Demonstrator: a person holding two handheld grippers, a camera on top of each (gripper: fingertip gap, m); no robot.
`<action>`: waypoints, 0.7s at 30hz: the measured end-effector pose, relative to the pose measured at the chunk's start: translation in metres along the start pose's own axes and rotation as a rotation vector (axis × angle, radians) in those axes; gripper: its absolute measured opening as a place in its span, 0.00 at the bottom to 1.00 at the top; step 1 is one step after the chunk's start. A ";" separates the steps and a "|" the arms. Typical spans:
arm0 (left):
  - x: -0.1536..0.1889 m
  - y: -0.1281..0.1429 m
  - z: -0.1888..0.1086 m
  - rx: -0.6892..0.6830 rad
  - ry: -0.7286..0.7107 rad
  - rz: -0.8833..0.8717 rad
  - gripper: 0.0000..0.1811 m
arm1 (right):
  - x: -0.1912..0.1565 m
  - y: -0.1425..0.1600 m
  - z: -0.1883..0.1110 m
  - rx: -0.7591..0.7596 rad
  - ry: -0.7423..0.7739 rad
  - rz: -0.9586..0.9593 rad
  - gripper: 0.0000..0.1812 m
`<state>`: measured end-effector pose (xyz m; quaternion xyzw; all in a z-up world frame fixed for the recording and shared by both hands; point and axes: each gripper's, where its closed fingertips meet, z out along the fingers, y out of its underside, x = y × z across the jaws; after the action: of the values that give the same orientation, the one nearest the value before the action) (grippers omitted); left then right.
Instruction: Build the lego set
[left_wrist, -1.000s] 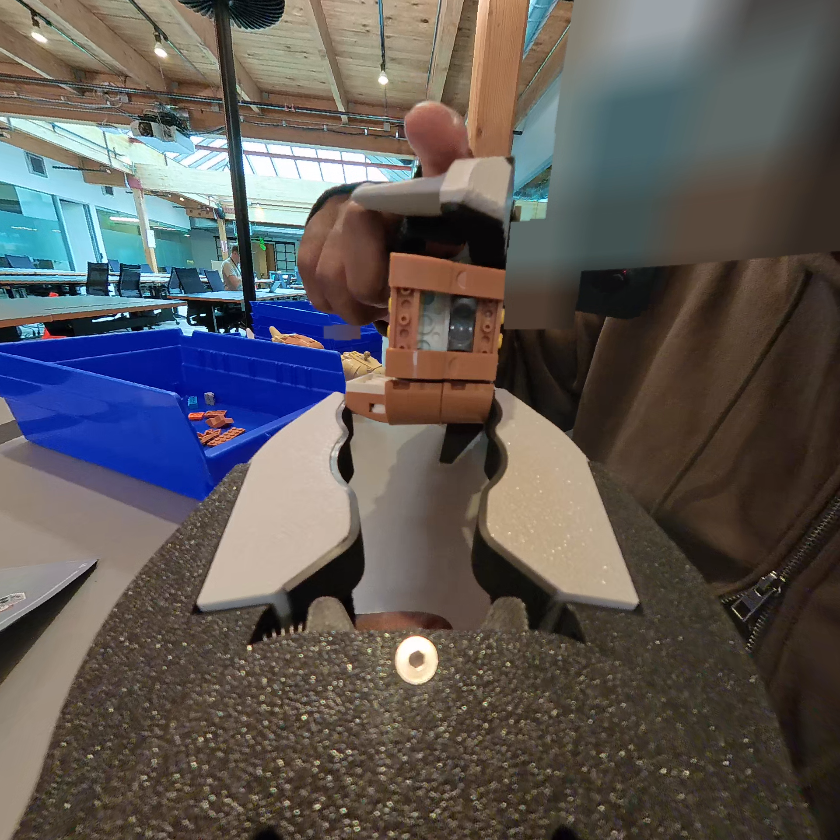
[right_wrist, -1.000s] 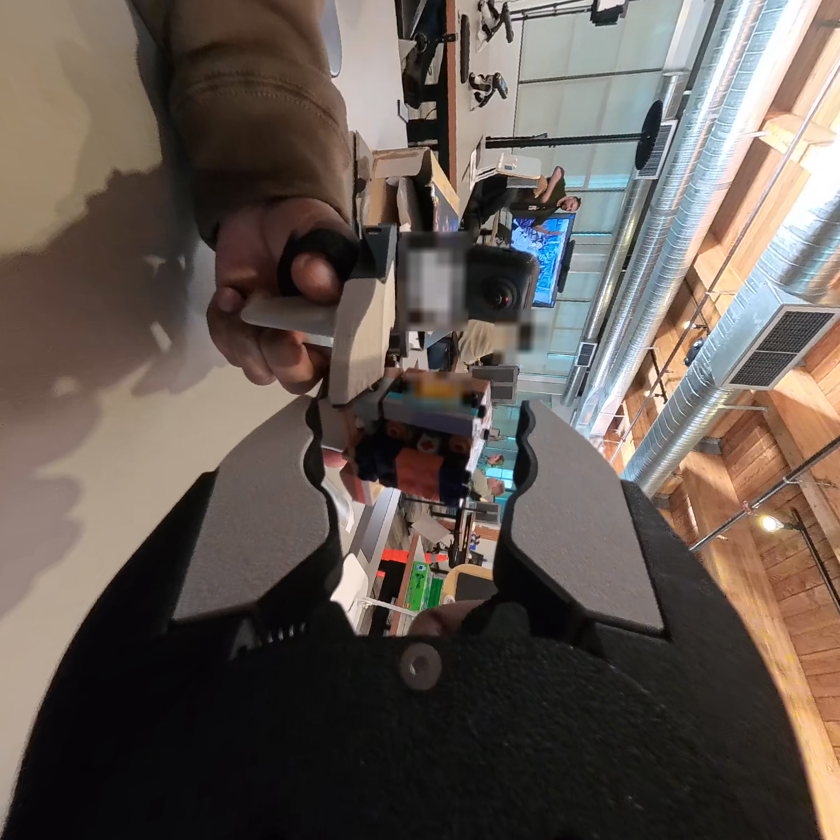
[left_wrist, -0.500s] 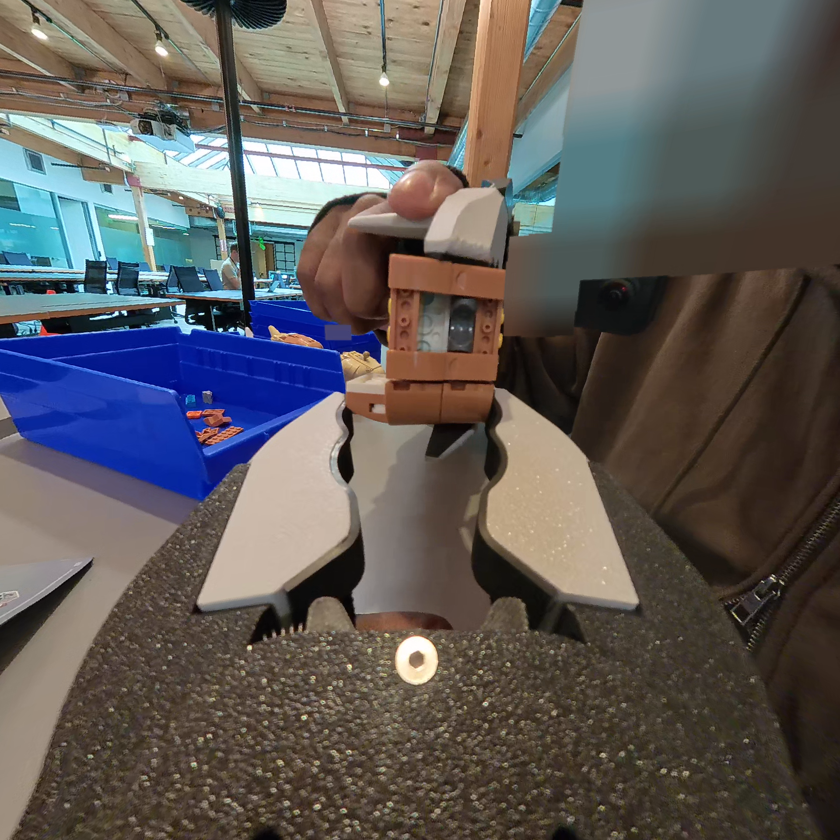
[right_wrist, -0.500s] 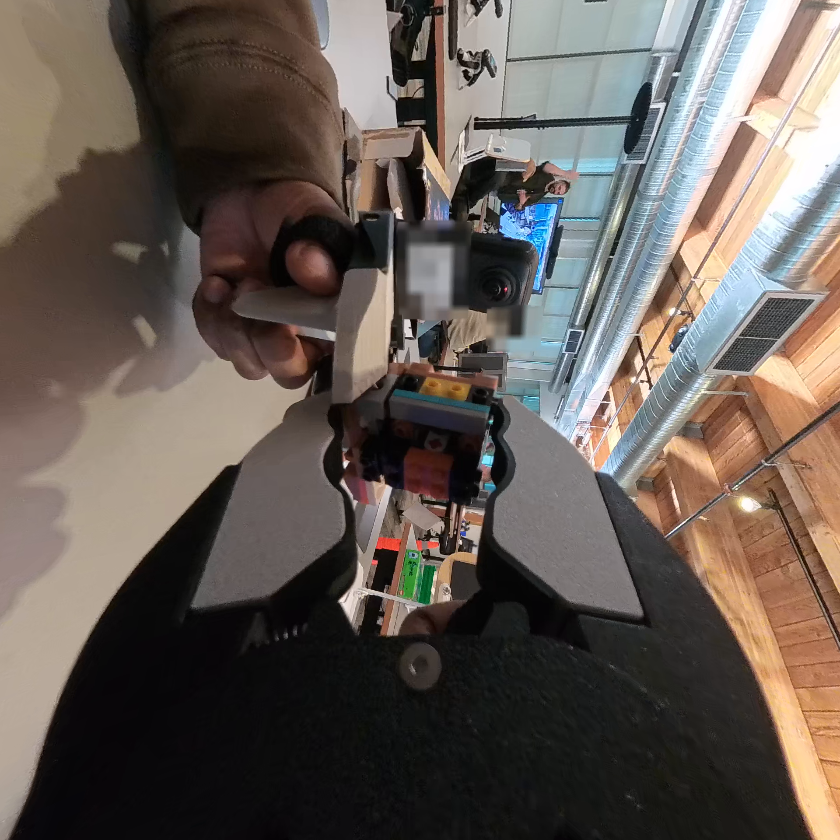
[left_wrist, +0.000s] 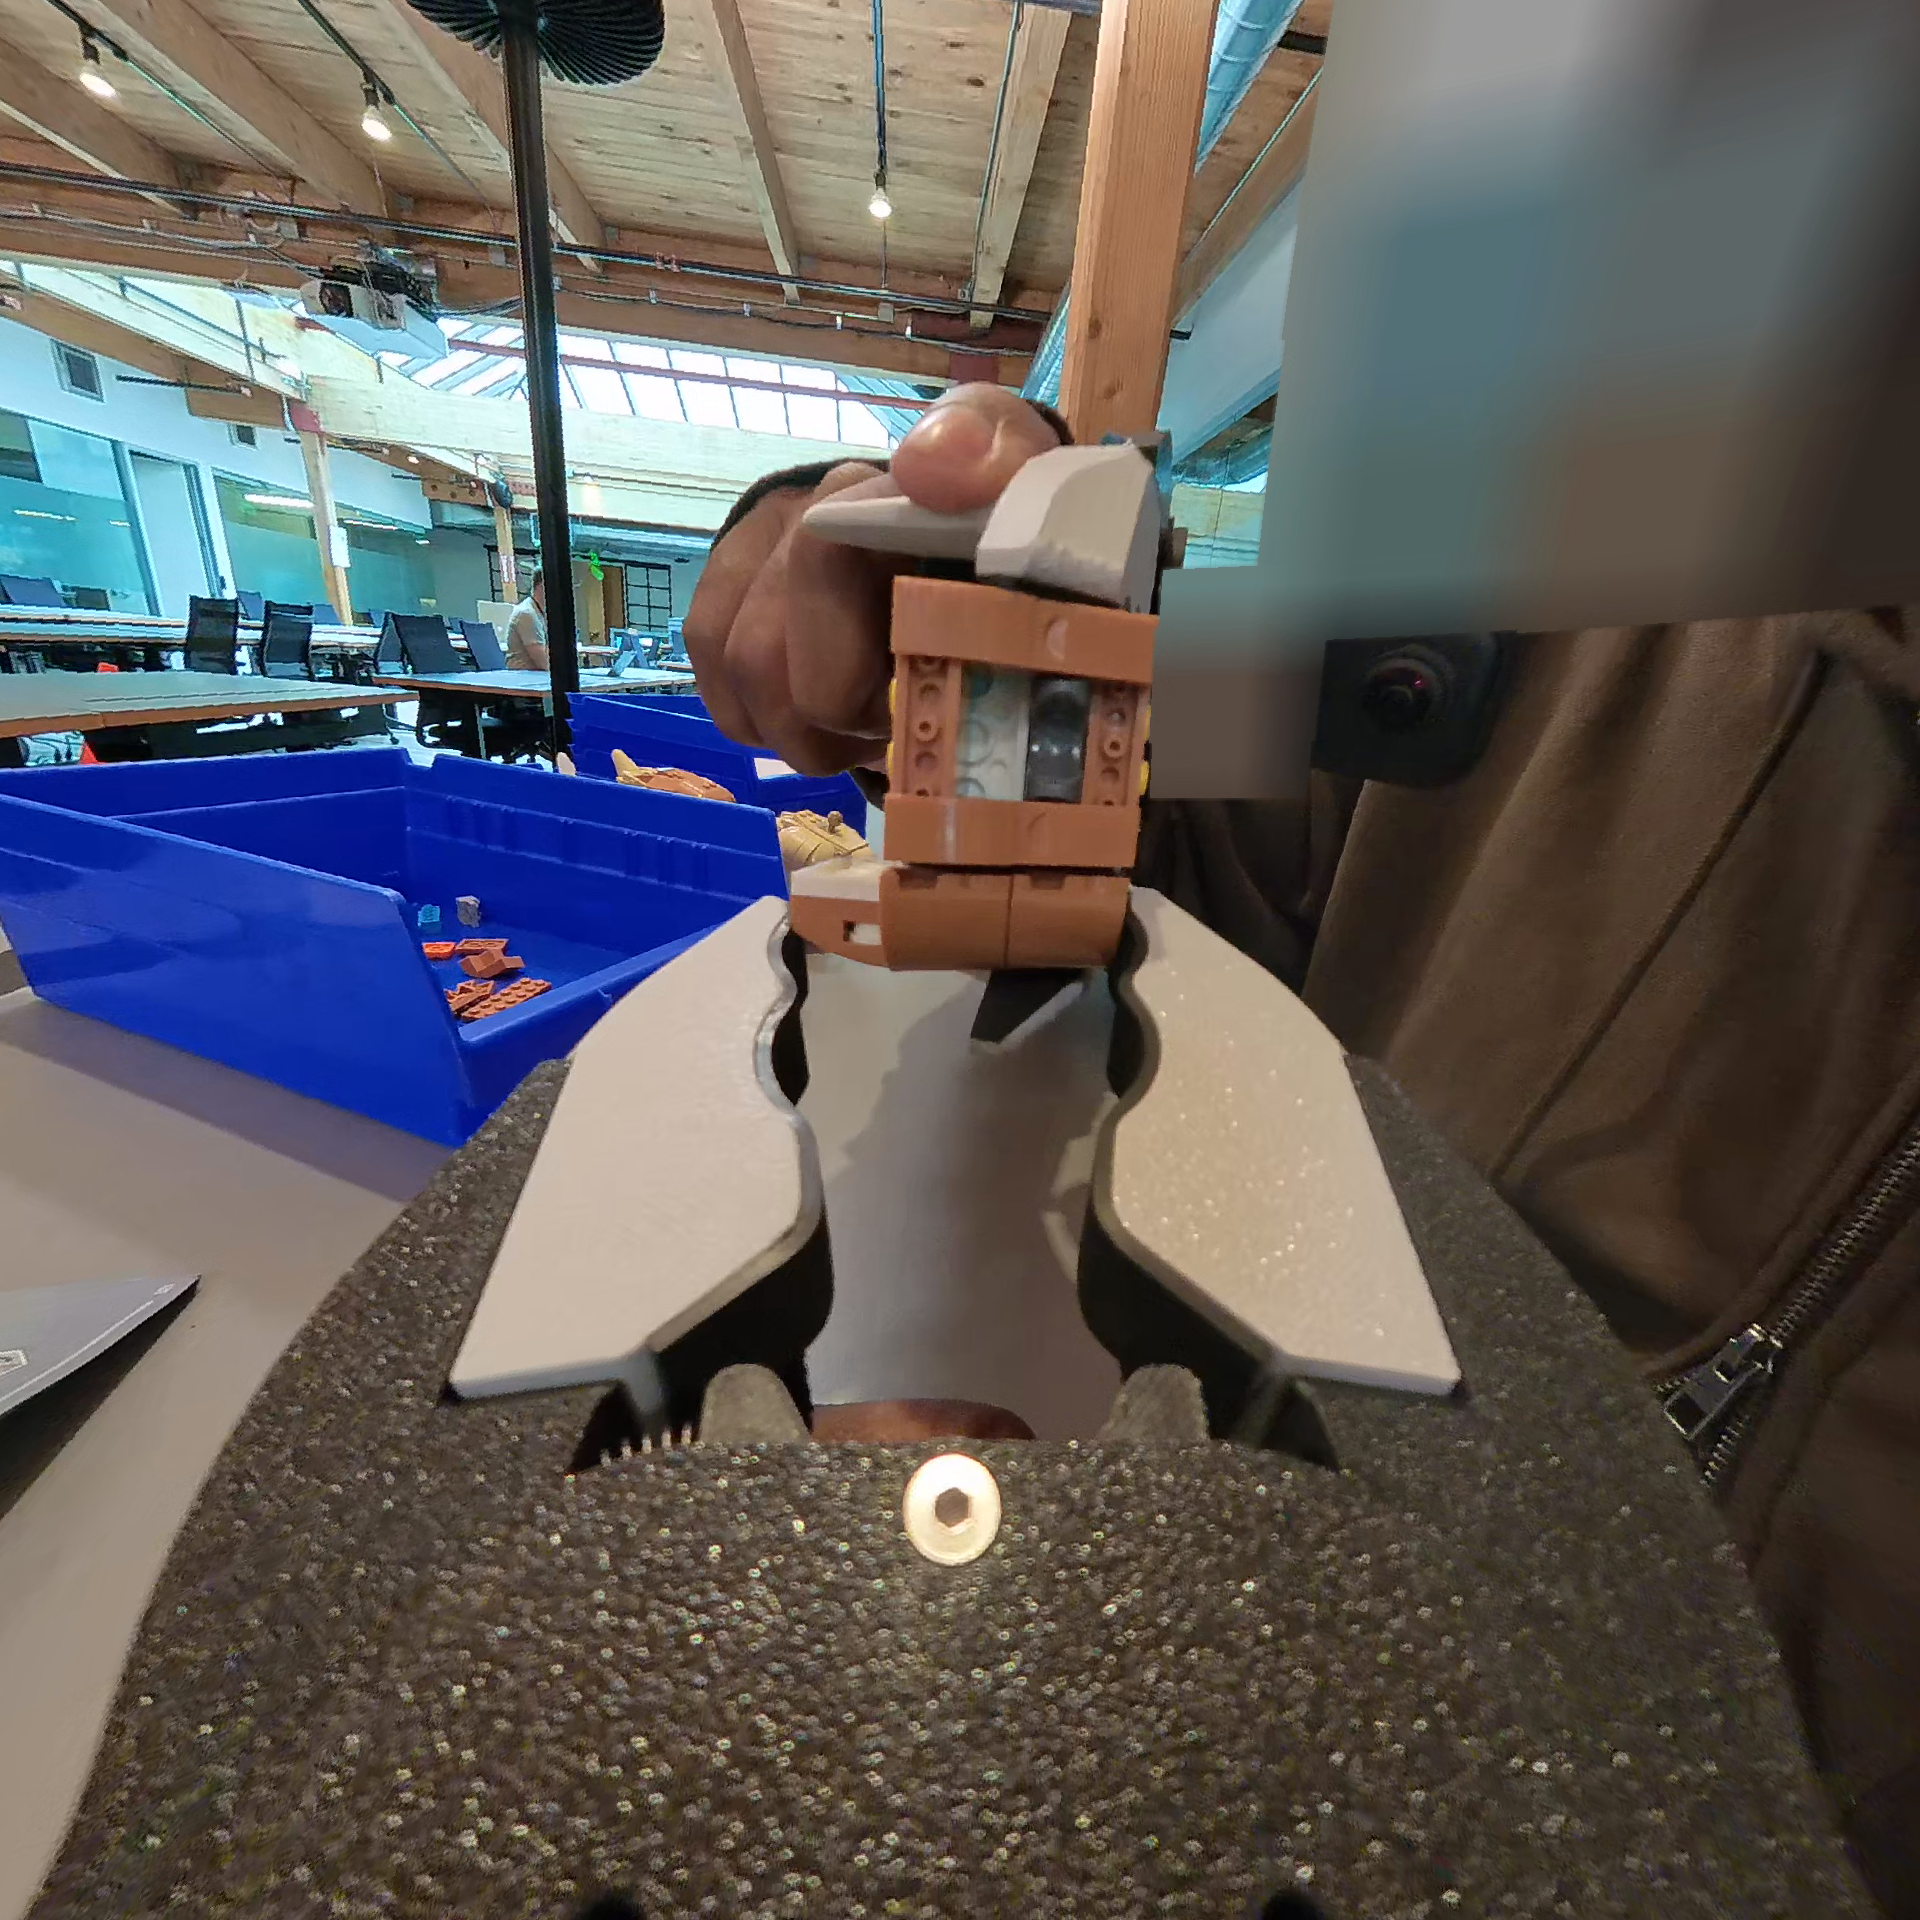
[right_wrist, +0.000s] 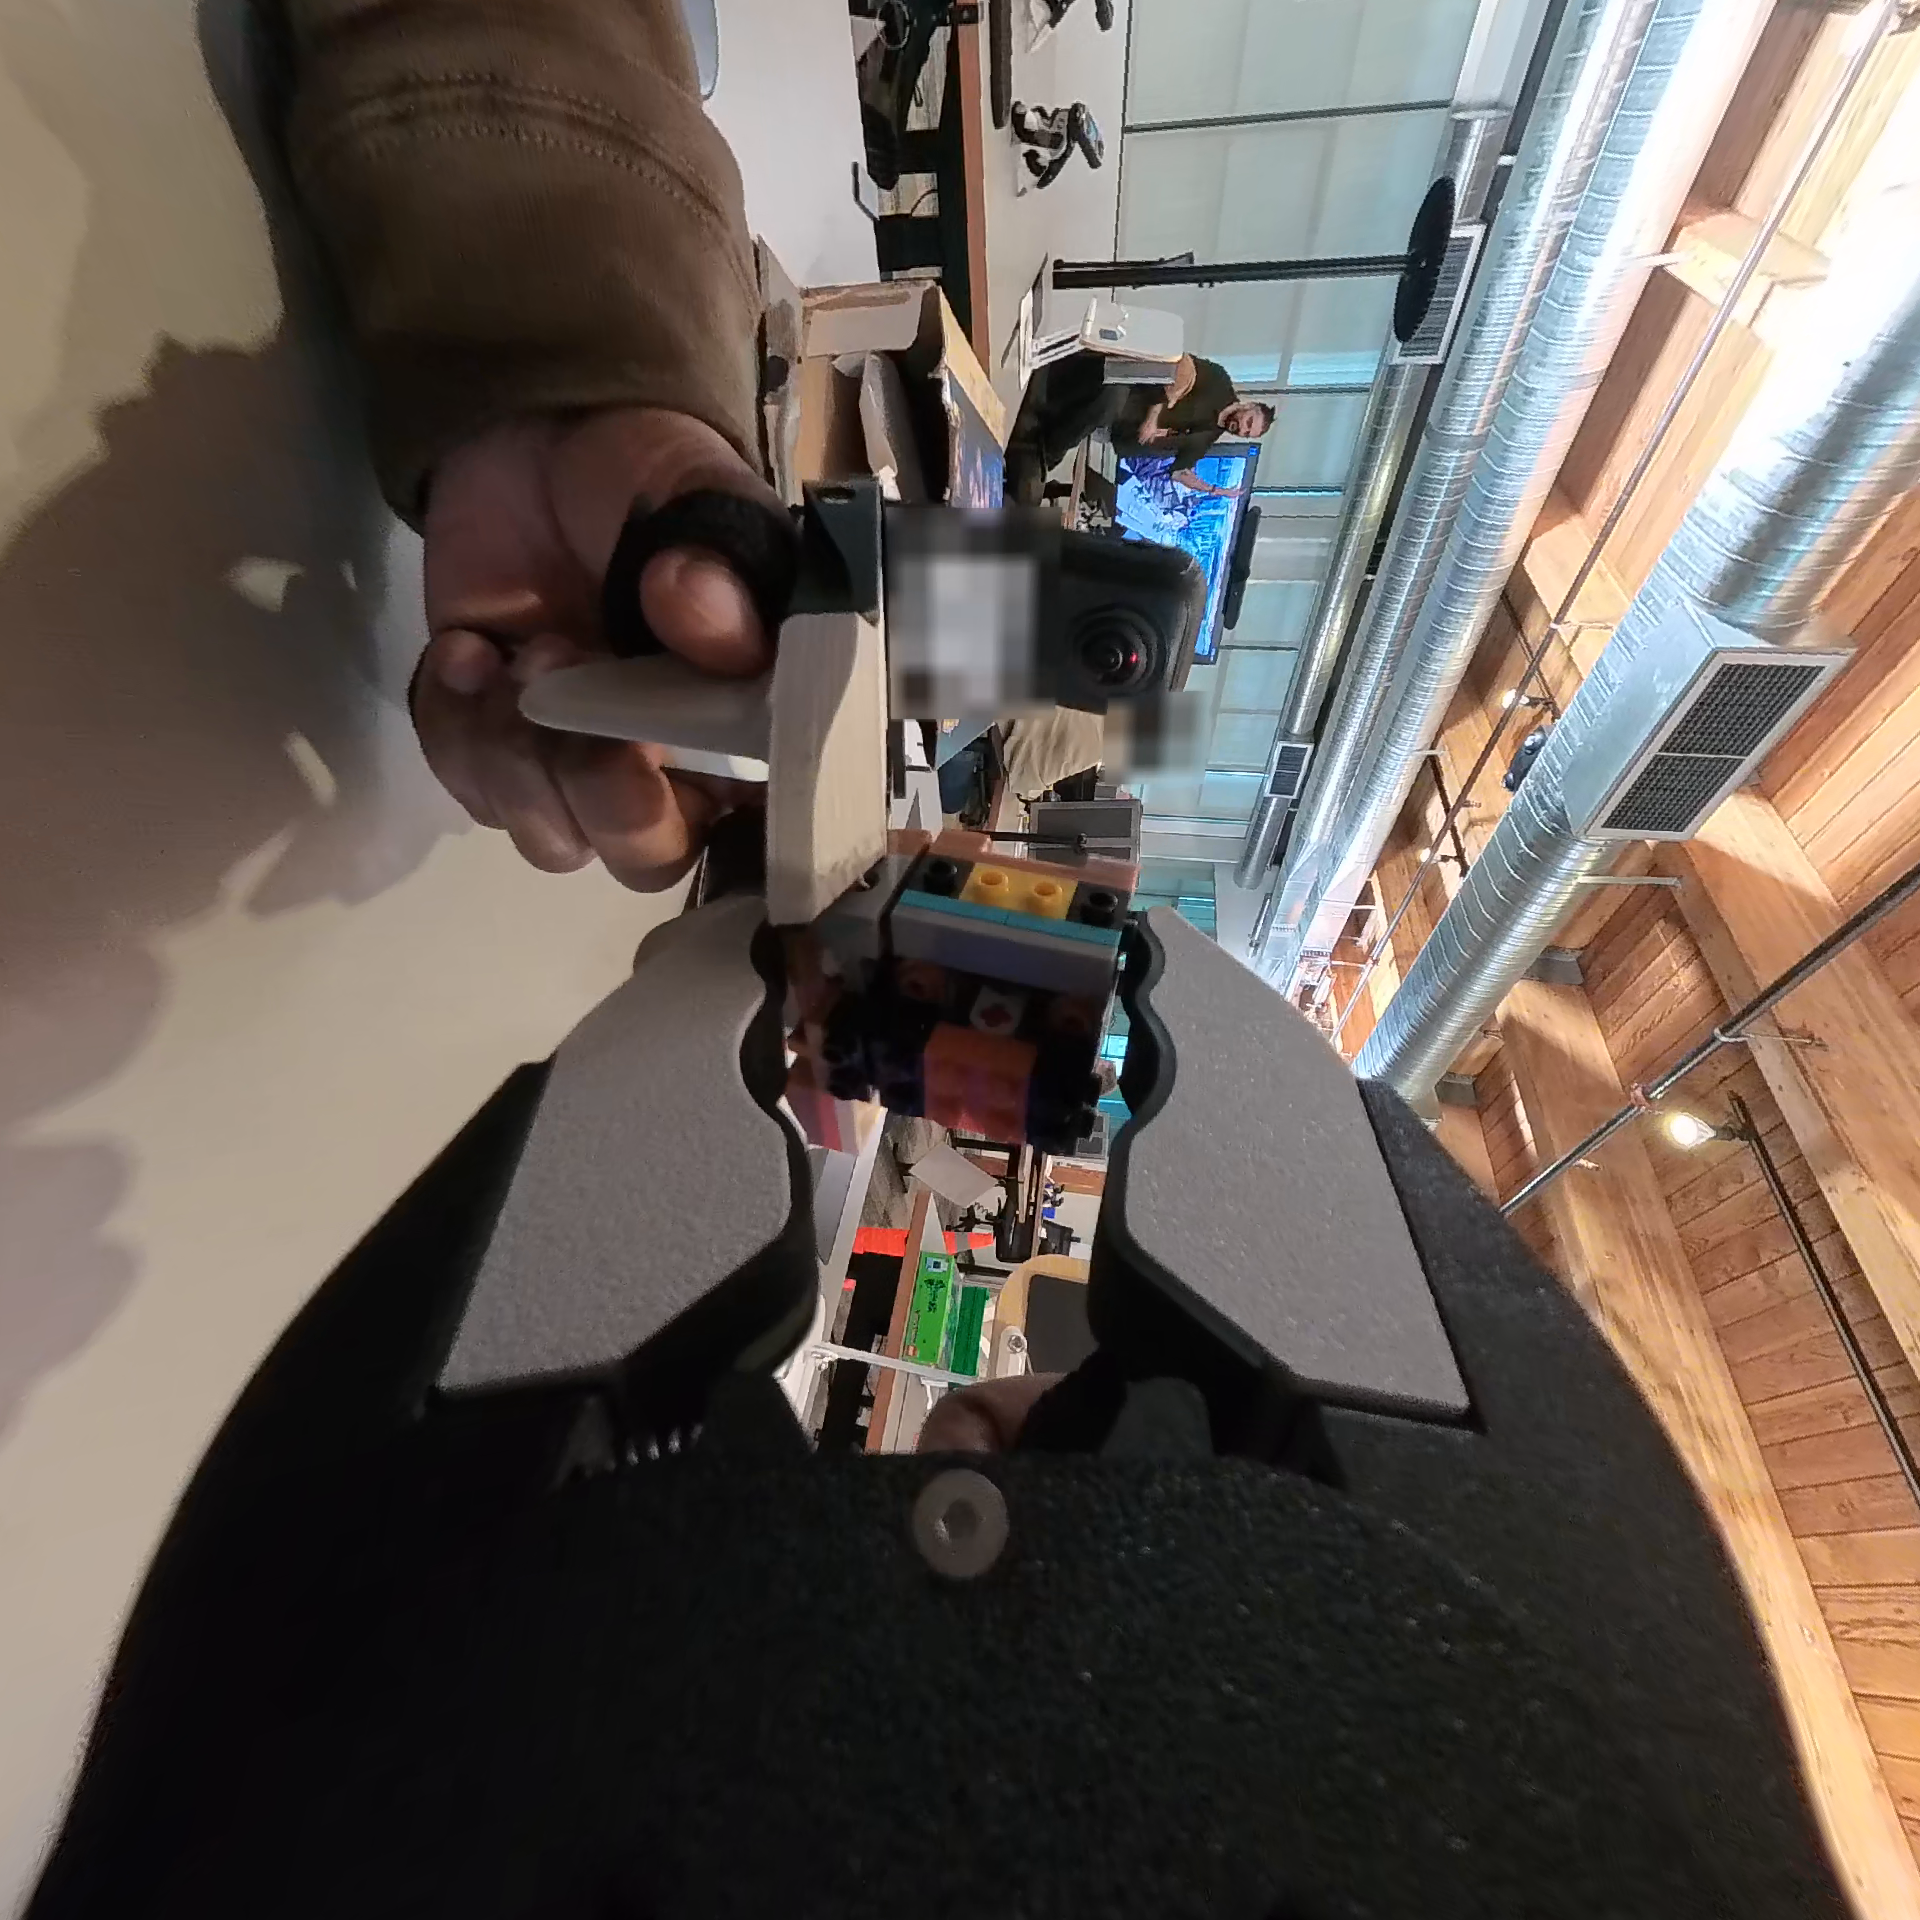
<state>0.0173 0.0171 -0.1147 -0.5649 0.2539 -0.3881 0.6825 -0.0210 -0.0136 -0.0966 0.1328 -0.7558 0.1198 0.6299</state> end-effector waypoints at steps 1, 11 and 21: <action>0.000 0.000 0.000 0.001 0.000 -0.001 0.31 | 0.000 0.000 0.000 0.000 -0.002 -0.001 0.34; -0.001 -0.002 -0.001 0.009 -0.002 0.001 0.31 | 0.001 0.001 -0.002 -0.006 0.000 0.008 0.34; -0.002 -0.002 -0.002 0.009 -0.012 0.001 0.31 | 0.001 0.003 -0.002 -0.021 0.020 0.009 0.33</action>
<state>0.0143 0.0179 -0.1133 -0.5638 0.2486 -0.3855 0.6868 -0.0205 -0.0103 -0.0952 0.1213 -0.7514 0.1160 0.6381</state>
